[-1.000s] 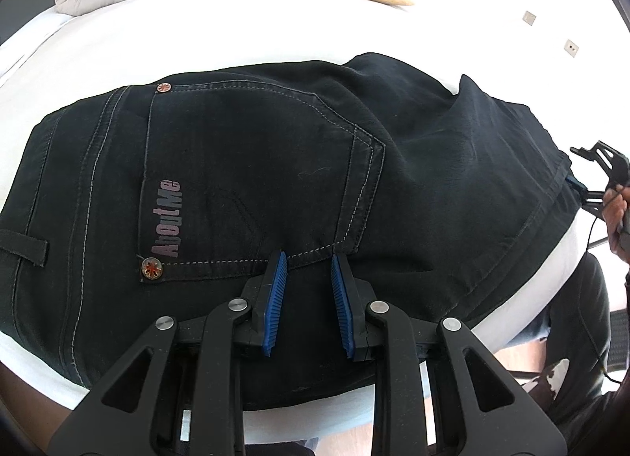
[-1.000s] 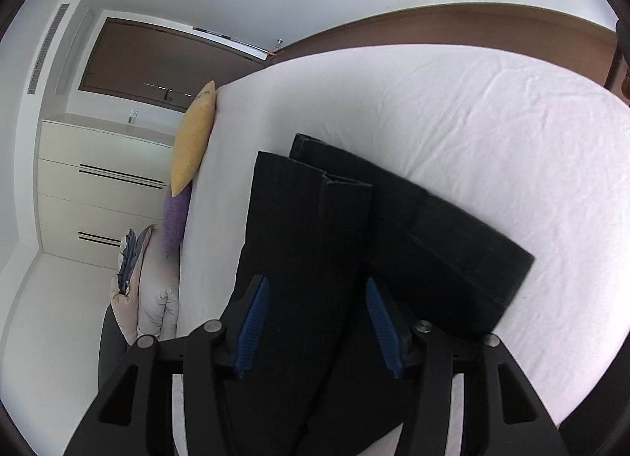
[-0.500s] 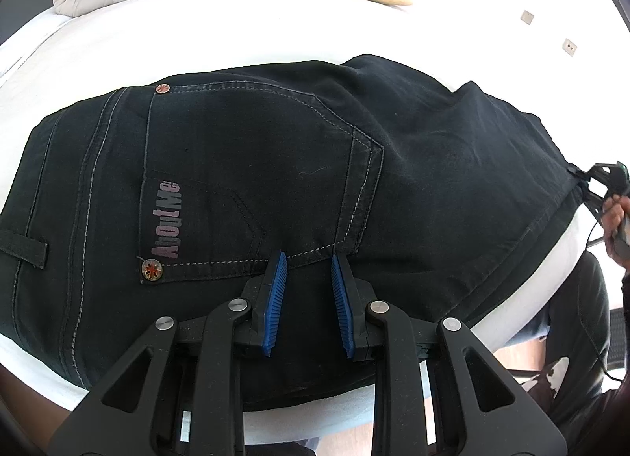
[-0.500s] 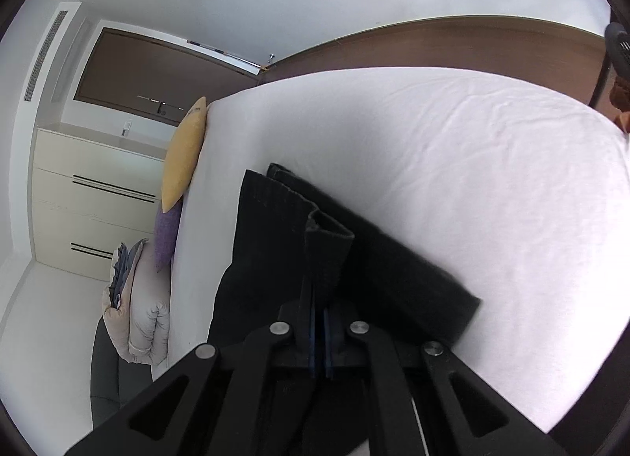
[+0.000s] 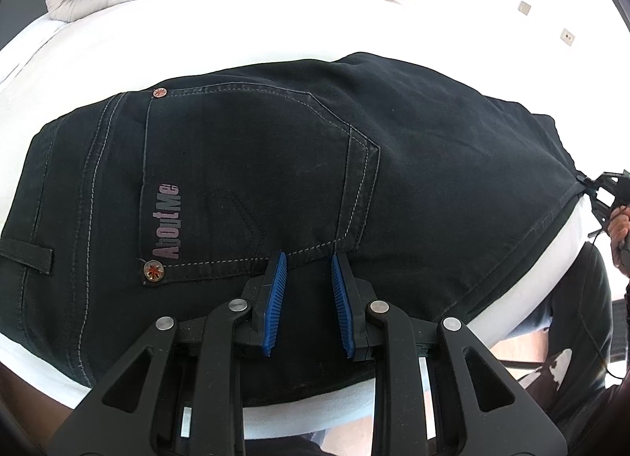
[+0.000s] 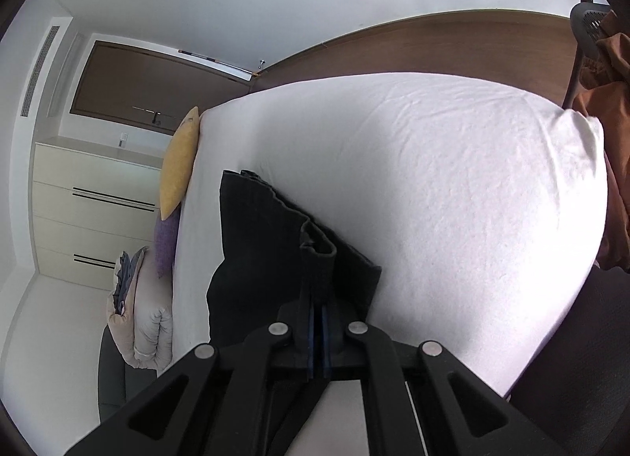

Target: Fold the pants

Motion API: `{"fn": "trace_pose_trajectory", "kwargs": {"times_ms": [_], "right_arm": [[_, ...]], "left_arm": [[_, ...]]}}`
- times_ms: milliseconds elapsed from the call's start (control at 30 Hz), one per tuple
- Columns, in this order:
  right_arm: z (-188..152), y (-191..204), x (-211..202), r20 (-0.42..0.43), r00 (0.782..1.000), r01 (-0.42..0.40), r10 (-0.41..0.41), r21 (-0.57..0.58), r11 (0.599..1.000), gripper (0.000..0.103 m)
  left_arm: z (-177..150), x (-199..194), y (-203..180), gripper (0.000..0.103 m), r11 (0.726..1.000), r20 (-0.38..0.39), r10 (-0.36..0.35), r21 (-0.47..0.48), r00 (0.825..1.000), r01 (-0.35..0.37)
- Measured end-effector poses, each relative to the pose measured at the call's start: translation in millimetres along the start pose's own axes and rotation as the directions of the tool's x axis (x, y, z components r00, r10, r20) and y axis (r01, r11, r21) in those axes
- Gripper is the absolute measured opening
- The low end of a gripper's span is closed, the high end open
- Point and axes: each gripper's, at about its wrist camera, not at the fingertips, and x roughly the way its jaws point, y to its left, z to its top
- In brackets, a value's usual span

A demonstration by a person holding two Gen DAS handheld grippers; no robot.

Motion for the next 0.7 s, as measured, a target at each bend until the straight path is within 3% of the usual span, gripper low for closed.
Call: {"fn": "trace_pose_trajectory", "kwargs": {"times_ms": [333, 433, 500, 533, 567, 600, 633, 700], "right_arm": [[4, -7, 7, -0.019, 0.999, -0.027, 0.027, -0.034, 0.999, 0.001], [9, -4, -1, -0.015, 1.000, -0.028, 0.027, -0.038, 0.999, 0.007], [11, 14, -20, 0.081, 0.995, 0.063, -0.053, -0.131, 0.989, 0.022], [10, 18, -27, 0.113, 0.990, 0.100, -0.083, -0.148, 0.984, 0.053], [7, 24, -38, 0.150, 0.985, 0.114, -0.090, -0.159, 0.981, 0.068], [4, 31, -45, 0.152, 0.987, 0.086, -0.059, -0.177, 0.980, 0.068], [-5, 44, -45, 0.088, 0.996, 0.032, -0.012, -0.227, 0.973, 0.068], [-30, 67, -35, -0.072, 0.996, -0.065, 0.046, -0.293, 0.954, 0.058]], "left_arm": [[-5, -9, 2, 0.023, 0.999, -0.005, 0.018, 0.029, 1.000, -0.017], [-9, -13, 4, 0.023, 0.999, 0.001, 0.017, 0.027, 1.000, -0.017], [-14, -18, 5, 0.023, 0.999, 0.009, 0.015, 0.030, 1.000, -0.015], [-14, -18, 4, 0.023, 1.000, 0.012, 0.014, 0.028, 1.000, -0.014], [-14, -18, 5, 0.023, 1.000, 0.017, 0.012, 0.024, 1.000, -0.012], [-15, -18, 6, 0.023, 1.000, 0.023, 0.008, 0.018, 1.000, -0.008], [-13, -15, 7, 0.023, 1.000, 0.027, 0.006, 0.011, 1.000, -0.007], [-17, -17, 9, 0.023, 1.000, 0.033, 0.003, 0.006, 0.999, -0.003]]}}
